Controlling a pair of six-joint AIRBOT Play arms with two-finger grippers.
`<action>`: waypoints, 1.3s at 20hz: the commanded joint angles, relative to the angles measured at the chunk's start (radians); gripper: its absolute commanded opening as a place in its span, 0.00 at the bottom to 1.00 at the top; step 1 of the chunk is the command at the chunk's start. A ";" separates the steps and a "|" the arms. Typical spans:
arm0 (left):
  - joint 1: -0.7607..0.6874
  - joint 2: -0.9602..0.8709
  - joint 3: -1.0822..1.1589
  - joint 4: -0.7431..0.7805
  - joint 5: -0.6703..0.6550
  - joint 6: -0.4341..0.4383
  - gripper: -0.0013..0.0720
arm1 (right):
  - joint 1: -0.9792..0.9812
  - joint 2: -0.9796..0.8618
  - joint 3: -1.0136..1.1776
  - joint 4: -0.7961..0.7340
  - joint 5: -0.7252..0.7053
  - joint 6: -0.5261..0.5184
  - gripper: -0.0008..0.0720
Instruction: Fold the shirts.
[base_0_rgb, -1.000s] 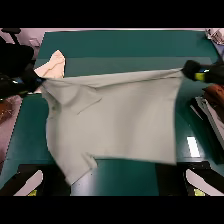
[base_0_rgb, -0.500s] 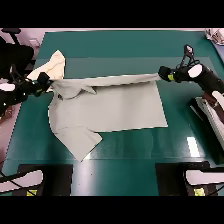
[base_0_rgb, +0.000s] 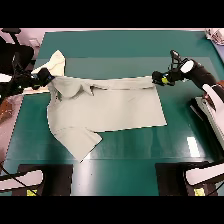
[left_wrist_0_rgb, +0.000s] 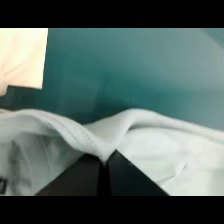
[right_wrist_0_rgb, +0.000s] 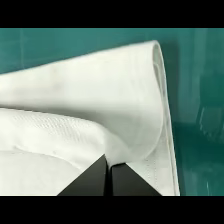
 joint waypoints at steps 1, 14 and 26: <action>0.000 -0.011 0.005 0.170 -0.094 -0.043 0.06 | 0.004 -0.043 0.005 0.001 0.013 -0.002 0.04; 0.001 -0.013 0.005 0.328 -0.119 -0.130 0.61 | -0.035 -0.043 0.126 0.001 0.117 -0.016 0.04; 0.001 -0.070 0.005 0.173 -0.026 -0.170 0.06 | 0.003 -0.043 0.060 0.002 0.114 -0.016 0.04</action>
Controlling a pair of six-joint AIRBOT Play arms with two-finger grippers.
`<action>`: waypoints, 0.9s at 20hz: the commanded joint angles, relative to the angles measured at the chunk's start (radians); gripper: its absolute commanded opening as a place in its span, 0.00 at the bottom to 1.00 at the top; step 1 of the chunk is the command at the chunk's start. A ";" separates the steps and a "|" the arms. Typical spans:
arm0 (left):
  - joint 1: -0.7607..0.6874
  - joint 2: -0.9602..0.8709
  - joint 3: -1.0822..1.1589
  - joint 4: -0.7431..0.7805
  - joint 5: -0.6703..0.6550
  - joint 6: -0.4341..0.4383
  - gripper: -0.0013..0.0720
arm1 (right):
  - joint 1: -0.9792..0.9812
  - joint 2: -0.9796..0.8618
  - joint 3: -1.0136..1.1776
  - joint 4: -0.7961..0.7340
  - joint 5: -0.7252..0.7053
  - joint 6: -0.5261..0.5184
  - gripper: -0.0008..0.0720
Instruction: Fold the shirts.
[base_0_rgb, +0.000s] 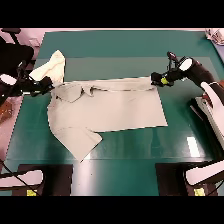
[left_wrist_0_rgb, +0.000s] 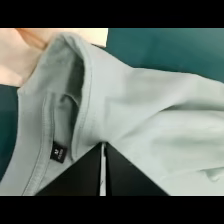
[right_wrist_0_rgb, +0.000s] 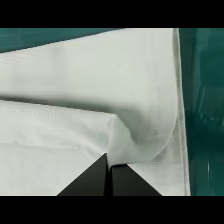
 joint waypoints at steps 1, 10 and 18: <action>0.001 -0.028 0.000 -0.067 0.023 -0.002 0.06 | 0.003 0.000 -0.003 0.000 0.018 0.000 0.04; 0.001 0.018 0.102 0.116 -0.166 0.151 0.98 | 0.003 0.000 -0.003 0.000 0.045 -0.027 0.04; 0.001 -0.092 0.103 0.058 -0.019 0.151 0.98 | 0.003 0.000 -0.003 0.000 0.052 -0.027 0.04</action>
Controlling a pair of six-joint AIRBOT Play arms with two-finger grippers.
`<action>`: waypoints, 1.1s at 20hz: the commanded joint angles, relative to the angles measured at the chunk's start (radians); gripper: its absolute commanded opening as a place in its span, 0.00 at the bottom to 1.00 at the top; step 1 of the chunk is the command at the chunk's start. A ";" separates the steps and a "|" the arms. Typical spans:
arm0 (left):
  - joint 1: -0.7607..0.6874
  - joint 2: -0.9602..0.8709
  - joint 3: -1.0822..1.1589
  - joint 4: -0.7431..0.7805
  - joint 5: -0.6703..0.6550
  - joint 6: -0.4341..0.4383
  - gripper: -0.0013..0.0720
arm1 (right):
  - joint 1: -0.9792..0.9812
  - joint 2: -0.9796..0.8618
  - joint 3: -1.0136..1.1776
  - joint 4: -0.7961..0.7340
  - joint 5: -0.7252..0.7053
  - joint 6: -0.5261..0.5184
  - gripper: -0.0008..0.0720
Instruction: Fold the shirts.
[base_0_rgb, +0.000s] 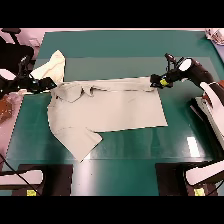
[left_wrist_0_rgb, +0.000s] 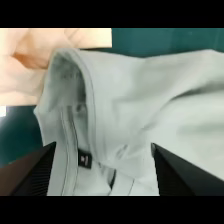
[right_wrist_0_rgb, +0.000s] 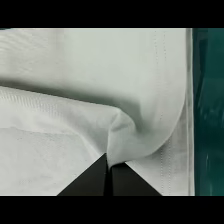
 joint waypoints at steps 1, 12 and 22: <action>0.001 -0.051 0.002 -0.093 0.077 0.003 0.98 | 0.000 0.000 0.000 0.000 0.006 -0.001 0.04; 0.099 0.011 0.075 0.039 -0.318 0.005 0.06 | -0.031 0.007 0.000 -0.002 0.150 -0.001 0.04; 0.103 0.011 0.091 -0.183 -0.427 0.050 0.06 | -0.014 0.007 0.000 -0.003 0.142 -0.001 0.04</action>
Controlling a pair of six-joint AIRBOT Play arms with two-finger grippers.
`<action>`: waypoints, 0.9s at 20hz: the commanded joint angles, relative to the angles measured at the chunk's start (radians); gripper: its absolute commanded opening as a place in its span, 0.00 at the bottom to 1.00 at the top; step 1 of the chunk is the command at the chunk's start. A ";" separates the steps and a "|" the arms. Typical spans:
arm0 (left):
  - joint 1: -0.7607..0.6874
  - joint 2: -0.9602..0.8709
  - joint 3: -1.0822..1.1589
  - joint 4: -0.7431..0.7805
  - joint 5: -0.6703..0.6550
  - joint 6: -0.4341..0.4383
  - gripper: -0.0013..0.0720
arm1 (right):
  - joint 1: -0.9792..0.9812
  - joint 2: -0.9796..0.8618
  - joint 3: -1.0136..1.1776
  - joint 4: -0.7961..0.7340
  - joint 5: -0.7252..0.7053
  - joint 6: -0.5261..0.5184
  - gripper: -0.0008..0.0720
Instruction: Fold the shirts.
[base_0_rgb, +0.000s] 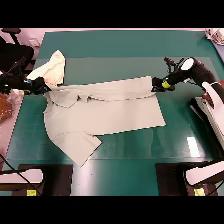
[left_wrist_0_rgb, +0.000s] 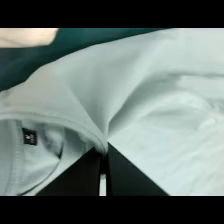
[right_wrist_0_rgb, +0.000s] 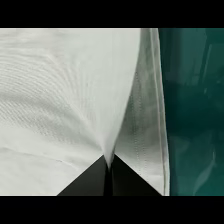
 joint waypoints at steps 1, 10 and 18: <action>0.002 0.000 0.025 -0.040 -0.095 0.004 0.05 | 0.002 0.000 0.000 0.000 0.004 0.000 0.04; 0.002 -0.007 0.023 0.187 -0.154 -0.093 0.24 | 0.001 -0.001 0.000 -0.051 0.004 -0.002 0.04; 0.002 0.022 0.066 0.251 -0.031 -0.120 0.99 | -0.089 0.000 0.168 -0.048 -0.033 -0.064 0.79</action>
